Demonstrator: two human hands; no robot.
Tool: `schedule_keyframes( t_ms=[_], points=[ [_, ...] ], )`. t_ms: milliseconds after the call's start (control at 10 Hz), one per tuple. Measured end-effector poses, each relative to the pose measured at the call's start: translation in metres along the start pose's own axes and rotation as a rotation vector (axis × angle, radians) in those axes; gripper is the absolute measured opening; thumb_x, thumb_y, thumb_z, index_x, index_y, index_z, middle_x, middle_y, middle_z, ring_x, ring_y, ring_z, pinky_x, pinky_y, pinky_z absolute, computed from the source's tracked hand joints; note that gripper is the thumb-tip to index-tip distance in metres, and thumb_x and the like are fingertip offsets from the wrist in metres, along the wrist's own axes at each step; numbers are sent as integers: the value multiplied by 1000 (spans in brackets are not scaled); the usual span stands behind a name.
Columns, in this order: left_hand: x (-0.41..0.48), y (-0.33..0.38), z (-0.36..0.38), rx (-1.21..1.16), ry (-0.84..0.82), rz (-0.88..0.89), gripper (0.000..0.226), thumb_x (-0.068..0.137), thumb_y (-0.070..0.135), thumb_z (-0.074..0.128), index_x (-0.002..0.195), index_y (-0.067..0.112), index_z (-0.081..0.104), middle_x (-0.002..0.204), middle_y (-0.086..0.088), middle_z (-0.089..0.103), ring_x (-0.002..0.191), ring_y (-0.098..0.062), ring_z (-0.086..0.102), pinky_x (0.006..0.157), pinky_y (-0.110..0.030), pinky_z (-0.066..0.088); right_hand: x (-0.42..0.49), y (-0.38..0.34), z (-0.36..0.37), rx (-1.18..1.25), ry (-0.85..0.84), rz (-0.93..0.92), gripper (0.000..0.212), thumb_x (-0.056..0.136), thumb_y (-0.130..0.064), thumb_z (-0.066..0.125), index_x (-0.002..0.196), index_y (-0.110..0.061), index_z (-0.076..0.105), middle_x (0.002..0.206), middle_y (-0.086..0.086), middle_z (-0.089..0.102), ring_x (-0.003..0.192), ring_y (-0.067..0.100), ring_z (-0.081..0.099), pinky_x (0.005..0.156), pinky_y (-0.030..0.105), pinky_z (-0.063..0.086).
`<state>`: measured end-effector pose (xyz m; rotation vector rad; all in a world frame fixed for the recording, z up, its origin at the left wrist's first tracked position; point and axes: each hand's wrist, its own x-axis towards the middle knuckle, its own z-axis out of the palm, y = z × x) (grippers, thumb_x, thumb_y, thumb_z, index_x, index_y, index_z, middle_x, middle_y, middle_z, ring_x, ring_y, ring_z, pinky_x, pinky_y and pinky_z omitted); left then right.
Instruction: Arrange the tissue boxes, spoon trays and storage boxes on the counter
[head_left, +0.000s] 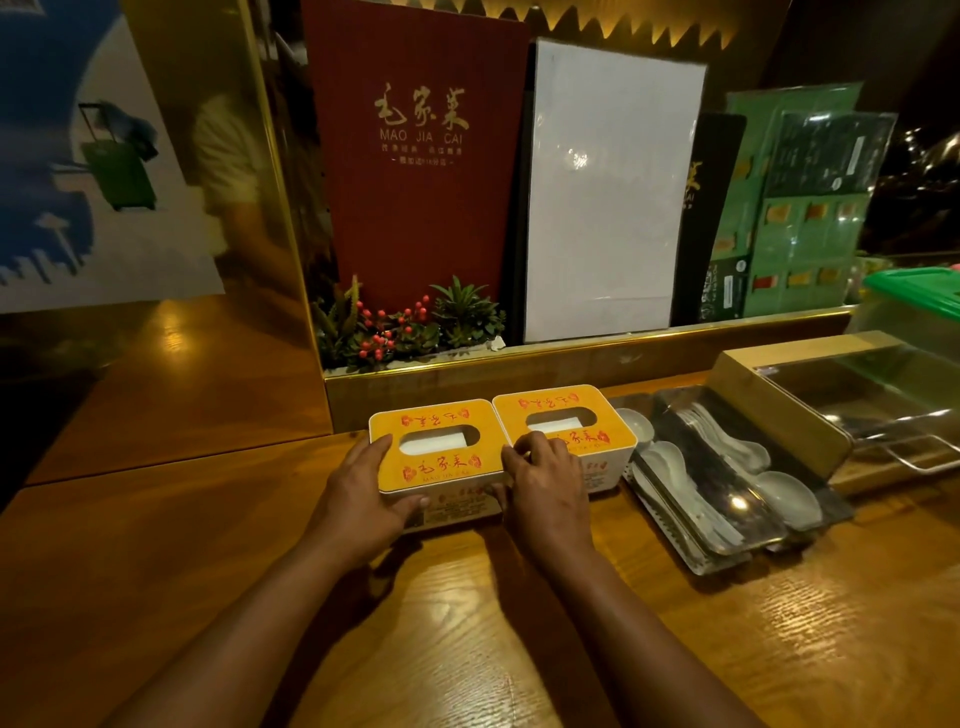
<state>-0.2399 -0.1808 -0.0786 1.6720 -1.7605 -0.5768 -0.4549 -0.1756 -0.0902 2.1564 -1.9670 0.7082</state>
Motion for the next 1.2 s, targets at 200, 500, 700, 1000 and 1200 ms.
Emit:
schedule_keyframes(
  t_ms=[200, 500, 700, 1000, 1200],
  points=[
    [0, 1, 1, 0, 3, -4, 94, 76, 27, 85, 154, 18, 33, 158, -5, 35, 140, -24, 39, 107, -35, 40, 1, 1, -1, 11, -2, -2, 46, 80, -40, 77, 120, -18, 66, 117, 3, 58, 108, 23, 50, 86, 39, 46],
    [0, -1, 4, -32, 18, 4, 95, 75, 26, 86, 153, 17, 33, 156, -3, 37, 137, -22, 42, 103, -33, 42, 2, 2, -3, 25, -14, 12, 46, 82, -39, 76, 122, -19, 66, 118, 2, 56, 109, 22, 48, 85, 38, 46],
    [0, 0, 5, -21, 20, 15, 95, 75, 27, 86, 153, 17, 33, 157, -4, 37, 139, -23, 40, 105, -33, 39, 0, 1, -4, 38, -20, 28, 46, 82, -39, 76, 122, -18, 66, 116, 3, 56, 108, 23, 47, 83, 40, 48],
    [6, -9, 8, 17, -11, -24, 101, 71, 37, 87, 154, 20, 31, 160, -5, 31, 144, -27, 34, 113, -47, 39, 1, 4, -12, 101, -102, 17, 50, 86, -49, 68, 129, -25, 59, 123, -3, 49, 113, 17, 39, 92, 36, 45],
    [7, -3, 8, 20, -22, -36, 101, 69, 47, 86, 152, 23, 33, 158, -3, 31, 140, -27, 38, 109, -44, 42, -6, 11, -40, 266, -144, 48, 46, 89, -43, 67, 132, -26, 59, 124, -6, 50, 116, 13, 41, 97, 38, 48]
  ],
)
